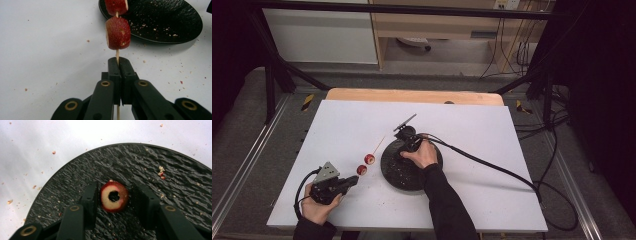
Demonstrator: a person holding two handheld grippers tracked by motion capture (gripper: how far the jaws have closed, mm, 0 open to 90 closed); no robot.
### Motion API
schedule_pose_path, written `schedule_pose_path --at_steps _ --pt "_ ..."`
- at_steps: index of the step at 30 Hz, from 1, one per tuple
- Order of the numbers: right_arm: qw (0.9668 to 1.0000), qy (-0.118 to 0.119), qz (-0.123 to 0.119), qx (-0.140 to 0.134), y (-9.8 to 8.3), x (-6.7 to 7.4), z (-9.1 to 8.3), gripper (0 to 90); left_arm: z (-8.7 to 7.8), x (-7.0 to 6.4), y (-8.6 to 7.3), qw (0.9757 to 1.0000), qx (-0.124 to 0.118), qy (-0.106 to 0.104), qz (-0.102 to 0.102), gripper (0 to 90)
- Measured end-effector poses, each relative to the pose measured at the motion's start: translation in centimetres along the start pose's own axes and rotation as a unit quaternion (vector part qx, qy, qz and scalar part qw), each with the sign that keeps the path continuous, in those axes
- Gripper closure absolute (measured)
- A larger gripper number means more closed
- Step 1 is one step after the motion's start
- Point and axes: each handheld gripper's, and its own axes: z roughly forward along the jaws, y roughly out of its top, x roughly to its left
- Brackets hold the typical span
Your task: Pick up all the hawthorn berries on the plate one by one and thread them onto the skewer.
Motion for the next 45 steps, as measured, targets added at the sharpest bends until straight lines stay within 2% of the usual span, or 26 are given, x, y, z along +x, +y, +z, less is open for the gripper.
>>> schedule_pose_path --at_steps 7,13,22,27,37,45 --pt "1.0 0.0 -0.003 0.006 0.0 0.0 0.0 62.0 0.0 0.0 0.0 1.0 -0.001 0.0 0.001 88.5" --pt "1.0 -0.004 0.005 0.004 0.0 0.0 -0.3 62.4 0.0 -0.1 0.0 1.0 -0.002 0.001 0.001 88.6" --pt "0.9997 -0.009 0.016 -0.014 0.0 0.3 -2.4 62.5 0.0 -0.2 0.1 1.0 -0.005 0.002 0.002 88.5" --pt "0.9995 -0.008 0.013 -0.028 -0.3 0.5 -3.6 62.6 -0.1 -0.3 0.1 1.0 -0.005 0.002 0.003 88.5" --pt "0.9969 0.006 0.037 -0.069 -2.5 -0.1 -5.6 62.6 0.1 -0.7 0.3 1.0 -0.007 0.002 0.005 88.5" --pt "0.9922 0.011 0.056 -0.11 -5.0 -1.0 -6.9 62.6 0.3 -1.0 0.3 0.9999 -0.005 0.002 0.009 88.5"
